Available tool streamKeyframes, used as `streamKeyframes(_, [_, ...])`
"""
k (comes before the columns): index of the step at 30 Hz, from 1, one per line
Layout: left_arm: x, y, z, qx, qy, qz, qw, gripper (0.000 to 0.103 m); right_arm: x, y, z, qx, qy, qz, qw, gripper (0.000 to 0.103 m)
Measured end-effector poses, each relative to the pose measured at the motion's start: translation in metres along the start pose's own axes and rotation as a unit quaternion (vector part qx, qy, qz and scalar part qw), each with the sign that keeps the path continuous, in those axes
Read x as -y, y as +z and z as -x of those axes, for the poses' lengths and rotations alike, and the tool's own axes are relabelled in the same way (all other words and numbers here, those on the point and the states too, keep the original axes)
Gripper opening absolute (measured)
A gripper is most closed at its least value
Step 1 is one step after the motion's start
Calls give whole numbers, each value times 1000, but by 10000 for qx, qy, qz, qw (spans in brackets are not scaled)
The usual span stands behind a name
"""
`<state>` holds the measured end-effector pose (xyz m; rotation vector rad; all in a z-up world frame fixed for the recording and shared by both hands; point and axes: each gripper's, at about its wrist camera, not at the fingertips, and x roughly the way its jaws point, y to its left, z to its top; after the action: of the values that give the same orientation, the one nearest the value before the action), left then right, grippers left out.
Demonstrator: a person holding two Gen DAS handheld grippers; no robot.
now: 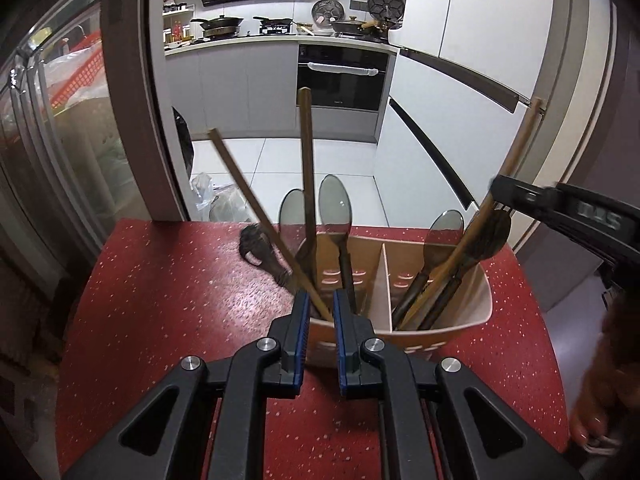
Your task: Organize utensils
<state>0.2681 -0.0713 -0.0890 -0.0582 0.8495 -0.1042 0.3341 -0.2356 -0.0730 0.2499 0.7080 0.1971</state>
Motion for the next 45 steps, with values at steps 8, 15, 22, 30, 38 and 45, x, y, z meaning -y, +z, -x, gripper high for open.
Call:
streamKeyframes(8, [-8, -15, 3, -294, 2, 150, 9995, 34, -6, -29, -1, -548, -51, 403, 9977, 7])
streamKeyframes(15, [-12, -25, 8, -583, 17, 118, 9982, 34, 9, -12, 7, -890, 114, -33, 9960, 63])
streamKeyframes(22, [-18, -28, 17, -714, -24, 111, 9974, 34, 16, -15, 26, -1008, 55, -261, 9945, 66])
streamKeyframes(30, [-32, -43, 32, -864, 38, 223, 9960, 103, 17, -55, 41, -1538, -121, -517, 9867, 74])
streamKeyframes(38, [-43, -60, 47, -989, 185, 200, 9947, 103, 0, -98, 56, -1862, -325, -537, 9805, 90])
streamKeyframes(45, [-52, -73, 59, -1153, 423, 180, 9923, 103, -18, -115, 78, -1613, -635, -148, 9848, 103])
